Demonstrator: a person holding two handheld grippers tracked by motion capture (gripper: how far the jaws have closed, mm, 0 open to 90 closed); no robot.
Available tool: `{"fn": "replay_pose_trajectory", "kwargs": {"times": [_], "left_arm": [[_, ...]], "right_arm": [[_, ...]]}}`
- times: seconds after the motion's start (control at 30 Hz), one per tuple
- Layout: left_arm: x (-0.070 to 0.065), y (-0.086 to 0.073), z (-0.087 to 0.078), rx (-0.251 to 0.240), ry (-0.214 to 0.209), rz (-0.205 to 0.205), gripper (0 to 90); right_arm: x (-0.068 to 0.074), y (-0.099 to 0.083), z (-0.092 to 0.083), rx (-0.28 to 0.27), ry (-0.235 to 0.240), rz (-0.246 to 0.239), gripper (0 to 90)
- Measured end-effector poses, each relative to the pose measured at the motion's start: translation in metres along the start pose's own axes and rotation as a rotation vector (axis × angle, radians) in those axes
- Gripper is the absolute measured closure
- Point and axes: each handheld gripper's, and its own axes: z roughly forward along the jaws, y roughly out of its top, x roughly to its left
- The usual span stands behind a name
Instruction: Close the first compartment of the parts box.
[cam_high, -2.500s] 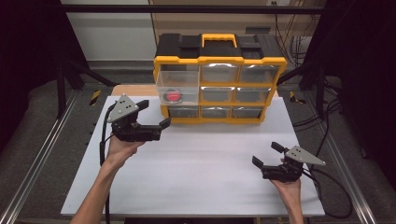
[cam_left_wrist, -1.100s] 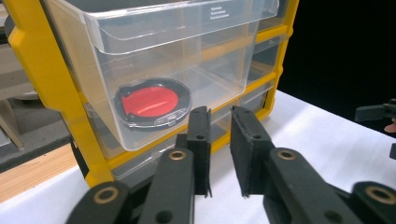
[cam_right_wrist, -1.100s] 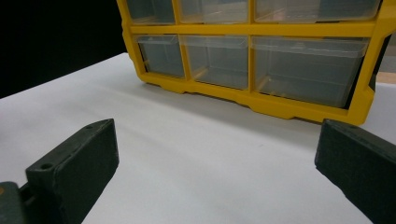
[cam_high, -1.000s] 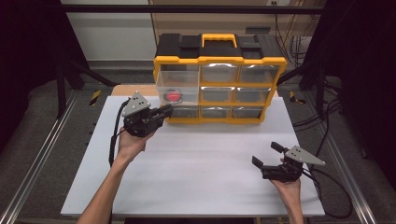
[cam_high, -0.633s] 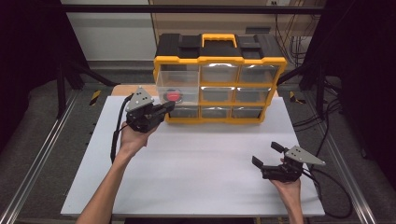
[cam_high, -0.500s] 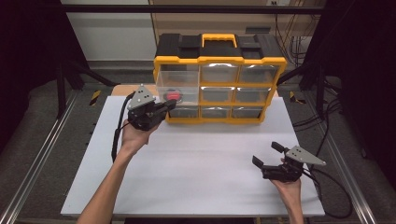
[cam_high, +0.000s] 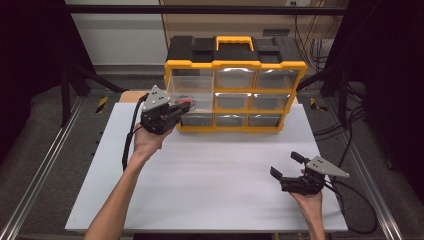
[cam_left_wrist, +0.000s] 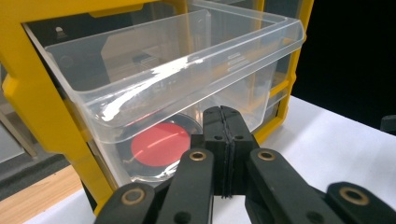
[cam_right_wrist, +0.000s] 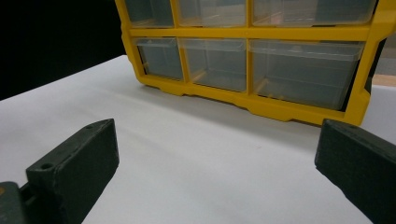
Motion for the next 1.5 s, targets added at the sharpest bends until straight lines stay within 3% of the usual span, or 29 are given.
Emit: {"fn": "replay_pose_trajectory", "kwargs": {"times": [0.47,1.5], "left_arm": [[0.004,0.006,0.005,-0.001,0.021,0.021,89.3],[0.026,0.013,0.029,0.006,0.05,-0.003,89.3]], "right_arm": [[0.0,0.0,0.0,-0.005,-0.003,-0.007,0.6],[0.0,0.0,-0.001,-0.002,-0.006,-0.003,0.6]]}}
